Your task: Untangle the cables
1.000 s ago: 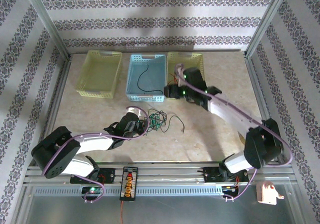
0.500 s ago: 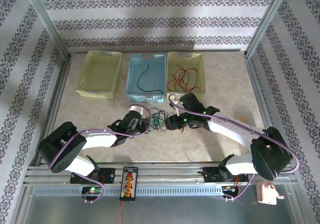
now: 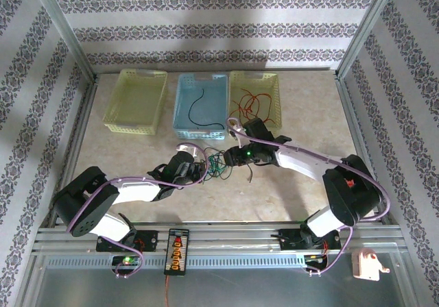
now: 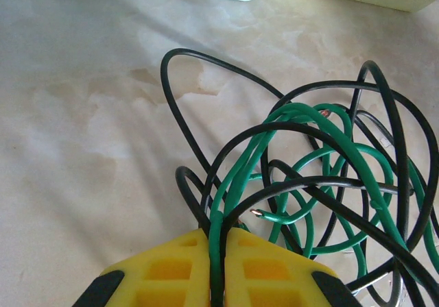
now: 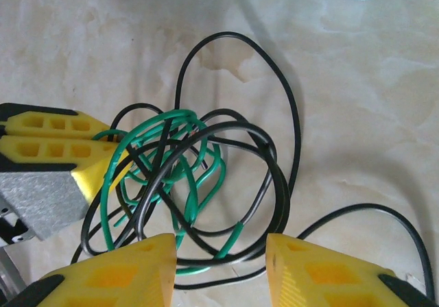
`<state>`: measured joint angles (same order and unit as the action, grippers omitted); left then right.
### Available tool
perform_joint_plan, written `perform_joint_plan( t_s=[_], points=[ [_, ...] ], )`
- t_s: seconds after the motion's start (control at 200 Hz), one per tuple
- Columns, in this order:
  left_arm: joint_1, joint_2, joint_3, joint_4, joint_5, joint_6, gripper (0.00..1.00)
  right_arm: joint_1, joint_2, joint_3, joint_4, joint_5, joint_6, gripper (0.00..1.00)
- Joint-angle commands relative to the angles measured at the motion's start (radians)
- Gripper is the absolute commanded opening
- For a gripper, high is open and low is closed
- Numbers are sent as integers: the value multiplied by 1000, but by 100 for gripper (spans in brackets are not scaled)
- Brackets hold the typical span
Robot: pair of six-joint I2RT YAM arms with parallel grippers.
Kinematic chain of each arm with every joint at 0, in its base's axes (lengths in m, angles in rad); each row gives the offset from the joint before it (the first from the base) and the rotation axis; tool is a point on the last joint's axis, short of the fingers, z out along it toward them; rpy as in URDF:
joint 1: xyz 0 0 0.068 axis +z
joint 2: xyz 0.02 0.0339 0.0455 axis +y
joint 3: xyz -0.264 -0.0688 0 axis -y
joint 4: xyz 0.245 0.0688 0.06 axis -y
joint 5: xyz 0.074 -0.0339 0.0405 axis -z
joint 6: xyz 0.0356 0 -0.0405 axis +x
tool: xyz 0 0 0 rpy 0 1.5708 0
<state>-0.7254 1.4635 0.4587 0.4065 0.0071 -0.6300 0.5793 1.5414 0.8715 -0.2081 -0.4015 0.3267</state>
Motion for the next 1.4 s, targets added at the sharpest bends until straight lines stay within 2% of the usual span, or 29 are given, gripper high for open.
perform_joint_plan(
  t_s=[0.0, 0.13, 0.265, 0.36, 0.505, 0.585, 0.64, 0.79, 1.259, 1.299, 1.394],
  points=[
    [9, -6, 14, 43, 10, 3, 10, -4, 34, 23, 35, 2, 16, 37],
    [9, -8, 10, 43, 5, 3, 10, -5, 48, 20, 35, 2, 18, 29],
    [9, -11, 6, 41, 1, 1, 11, -8, 12, -2, 43, 47, 14, 0],
    [9, -9, 6, 40, -1, 4, 11, -18, -33, -18, 44, 89, 15, 0],
    [9, -2, 8, 44, 2, 7, 11, -36, -55, -27, 47, 73, 17, 0],
    [9, 3, 12, 43, 7, 10, 11, -36, -38, -26, 50, 46, 22, 16],
    [9, 4, 14, 41, 8, 13, 11, -35, -19, -25, 55, 33, 30, 23],
    [9, 3, 12, 44, 9, 12, 12, -23, 33, -13, 69, 15, 37, 28],
    [9, 8, 17, 38, 13, 16, 12, -5, 119, 18, 114, -11, 60, 26],
    [9, 9, 16, 37, 13, 16, 12, -4, 122, 18, 121, -7, 64, 23],
    [9, 9, 18, 36, 13, 16, 12, -4, 114, 16, 126, 23, 65, 7]
  ],
)
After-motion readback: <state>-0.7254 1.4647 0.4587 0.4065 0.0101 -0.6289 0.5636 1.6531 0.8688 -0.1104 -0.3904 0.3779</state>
